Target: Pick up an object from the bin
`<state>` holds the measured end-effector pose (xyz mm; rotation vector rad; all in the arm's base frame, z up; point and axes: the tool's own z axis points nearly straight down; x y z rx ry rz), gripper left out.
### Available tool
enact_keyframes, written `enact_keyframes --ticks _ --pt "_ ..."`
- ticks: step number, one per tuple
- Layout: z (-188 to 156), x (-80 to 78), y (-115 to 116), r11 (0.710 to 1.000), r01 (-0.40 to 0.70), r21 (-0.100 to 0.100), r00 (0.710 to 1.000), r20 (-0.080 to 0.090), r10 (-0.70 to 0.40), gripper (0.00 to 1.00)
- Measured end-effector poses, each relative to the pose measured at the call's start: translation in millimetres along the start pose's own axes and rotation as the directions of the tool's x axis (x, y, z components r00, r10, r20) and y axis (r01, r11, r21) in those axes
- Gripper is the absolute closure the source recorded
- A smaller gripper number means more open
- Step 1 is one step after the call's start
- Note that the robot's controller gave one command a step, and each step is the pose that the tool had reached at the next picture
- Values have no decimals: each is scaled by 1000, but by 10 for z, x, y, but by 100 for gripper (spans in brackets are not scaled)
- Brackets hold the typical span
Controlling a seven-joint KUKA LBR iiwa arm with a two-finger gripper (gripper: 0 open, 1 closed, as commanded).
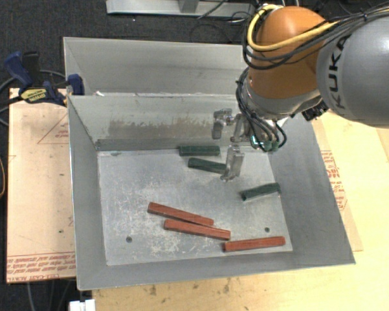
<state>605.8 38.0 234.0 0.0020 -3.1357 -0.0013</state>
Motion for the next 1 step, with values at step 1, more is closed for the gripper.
enact_keyframes --ticks 1 --pt "1081 -492 -377 999 39 1 999 1 -39 0"
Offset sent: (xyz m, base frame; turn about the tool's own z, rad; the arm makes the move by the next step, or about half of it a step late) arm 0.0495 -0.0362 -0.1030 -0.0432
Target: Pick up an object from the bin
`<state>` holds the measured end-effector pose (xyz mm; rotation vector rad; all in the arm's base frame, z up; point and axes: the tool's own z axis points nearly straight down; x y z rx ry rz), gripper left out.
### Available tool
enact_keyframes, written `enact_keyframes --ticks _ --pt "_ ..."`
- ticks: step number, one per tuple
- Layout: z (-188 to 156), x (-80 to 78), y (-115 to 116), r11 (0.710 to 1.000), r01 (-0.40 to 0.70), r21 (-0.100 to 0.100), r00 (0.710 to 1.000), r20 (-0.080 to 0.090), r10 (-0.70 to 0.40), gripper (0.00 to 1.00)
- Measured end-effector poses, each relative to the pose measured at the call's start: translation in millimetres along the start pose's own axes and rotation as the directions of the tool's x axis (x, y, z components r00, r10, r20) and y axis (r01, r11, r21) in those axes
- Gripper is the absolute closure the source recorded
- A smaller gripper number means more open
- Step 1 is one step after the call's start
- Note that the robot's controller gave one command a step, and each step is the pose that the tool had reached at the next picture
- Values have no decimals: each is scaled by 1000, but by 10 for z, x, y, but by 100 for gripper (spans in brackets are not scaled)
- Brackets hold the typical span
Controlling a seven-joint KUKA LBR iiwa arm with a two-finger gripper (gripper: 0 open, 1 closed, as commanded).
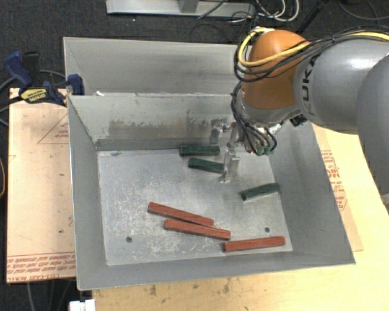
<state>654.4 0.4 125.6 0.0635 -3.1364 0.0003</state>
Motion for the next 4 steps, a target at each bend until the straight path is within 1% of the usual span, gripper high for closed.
enact_keyframes --ticks 1,2,3,4 --pt "560 49 -79 991 -136 -3 991 10 136 0" --pt "495 16 -79 991 -135 -4 991 18 135 100" --pt "-435 95 566 999 48 -2 999 16 -48 100" --pt "208 96 694 997 77 -1 997 2 -77 100"
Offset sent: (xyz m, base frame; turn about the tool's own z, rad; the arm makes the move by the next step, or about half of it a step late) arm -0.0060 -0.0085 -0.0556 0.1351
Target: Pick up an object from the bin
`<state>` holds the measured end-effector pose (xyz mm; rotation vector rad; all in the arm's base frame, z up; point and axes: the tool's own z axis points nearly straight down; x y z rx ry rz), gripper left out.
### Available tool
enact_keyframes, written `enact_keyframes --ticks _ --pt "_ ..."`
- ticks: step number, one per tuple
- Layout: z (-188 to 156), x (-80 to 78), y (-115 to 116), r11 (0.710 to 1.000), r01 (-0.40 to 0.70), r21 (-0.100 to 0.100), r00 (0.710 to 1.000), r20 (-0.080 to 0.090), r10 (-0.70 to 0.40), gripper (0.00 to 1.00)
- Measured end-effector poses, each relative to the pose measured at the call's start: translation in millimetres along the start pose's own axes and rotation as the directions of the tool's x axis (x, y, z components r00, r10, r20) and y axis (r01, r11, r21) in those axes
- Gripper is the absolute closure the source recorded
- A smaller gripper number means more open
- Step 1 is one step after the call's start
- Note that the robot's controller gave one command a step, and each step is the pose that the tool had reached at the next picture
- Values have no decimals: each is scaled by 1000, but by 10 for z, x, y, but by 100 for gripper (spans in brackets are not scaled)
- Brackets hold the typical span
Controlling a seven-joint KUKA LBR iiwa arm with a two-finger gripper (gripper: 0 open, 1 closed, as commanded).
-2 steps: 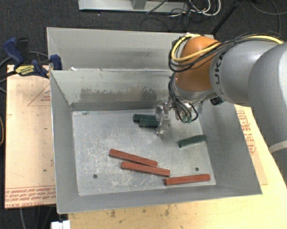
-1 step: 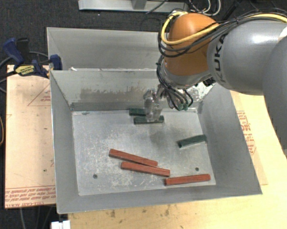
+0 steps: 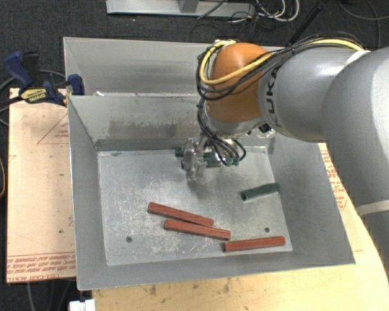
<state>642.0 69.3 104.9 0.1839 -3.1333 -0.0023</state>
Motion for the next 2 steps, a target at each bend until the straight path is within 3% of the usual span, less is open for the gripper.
enact_keyframes --ticks 1,2 --pt "-86 216 -101 982 -186 0 982 3 186 100" --pt "-60 268 -312 920 -392 0 920 4 392 100"
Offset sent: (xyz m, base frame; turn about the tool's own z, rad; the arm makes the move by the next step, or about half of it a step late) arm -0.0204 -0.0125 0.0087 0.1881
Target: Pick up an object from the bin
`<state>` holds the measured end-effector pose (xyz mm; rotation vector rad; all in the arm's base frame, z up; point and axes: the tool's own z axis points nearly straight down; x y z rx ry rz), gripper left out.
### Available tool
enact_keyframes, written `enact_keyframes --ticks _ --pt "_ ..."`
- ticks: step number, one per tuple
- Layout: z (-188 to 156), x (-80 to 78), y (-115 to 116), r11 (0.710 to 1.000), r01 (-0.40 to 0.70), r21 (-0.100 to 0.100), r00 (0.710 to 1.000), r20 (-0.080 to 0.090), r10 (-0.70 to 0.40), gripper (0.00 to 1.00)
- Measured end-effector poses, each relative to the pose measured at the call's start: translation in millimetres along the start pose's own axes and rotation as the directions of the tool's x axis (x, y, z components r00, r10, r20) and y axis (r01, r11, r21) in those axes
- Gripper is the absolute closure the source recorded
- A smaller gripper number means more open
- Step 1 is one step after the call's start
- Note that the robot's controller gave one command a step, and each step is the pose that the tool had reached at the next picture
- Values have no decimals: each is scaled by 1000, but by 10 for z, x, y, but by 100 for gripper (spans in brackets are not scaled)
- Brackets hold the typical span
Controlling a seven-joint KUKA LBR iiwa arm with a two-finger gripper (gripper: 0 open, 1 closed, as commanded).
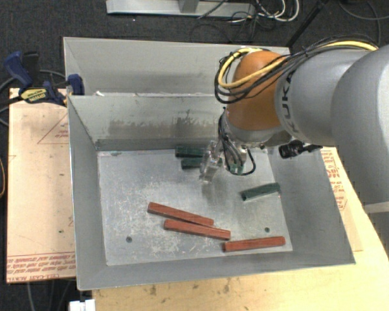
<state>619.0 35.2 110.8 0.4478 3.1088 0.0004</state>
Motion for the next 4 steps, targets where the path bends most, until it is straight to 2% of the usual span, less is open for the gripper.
enact_keyframes --ticks 1,2,3,4 --pt "0 2 7 1000 1 0 1000 0 -1 0" --pt "392 -252 288 984 -180 0 984 -3 180 0" --pt "349 -283 290 984 -179 -4 984 7 179 100" --pt "-1257 -260 193 976 -217 -6 976 9 217 100"
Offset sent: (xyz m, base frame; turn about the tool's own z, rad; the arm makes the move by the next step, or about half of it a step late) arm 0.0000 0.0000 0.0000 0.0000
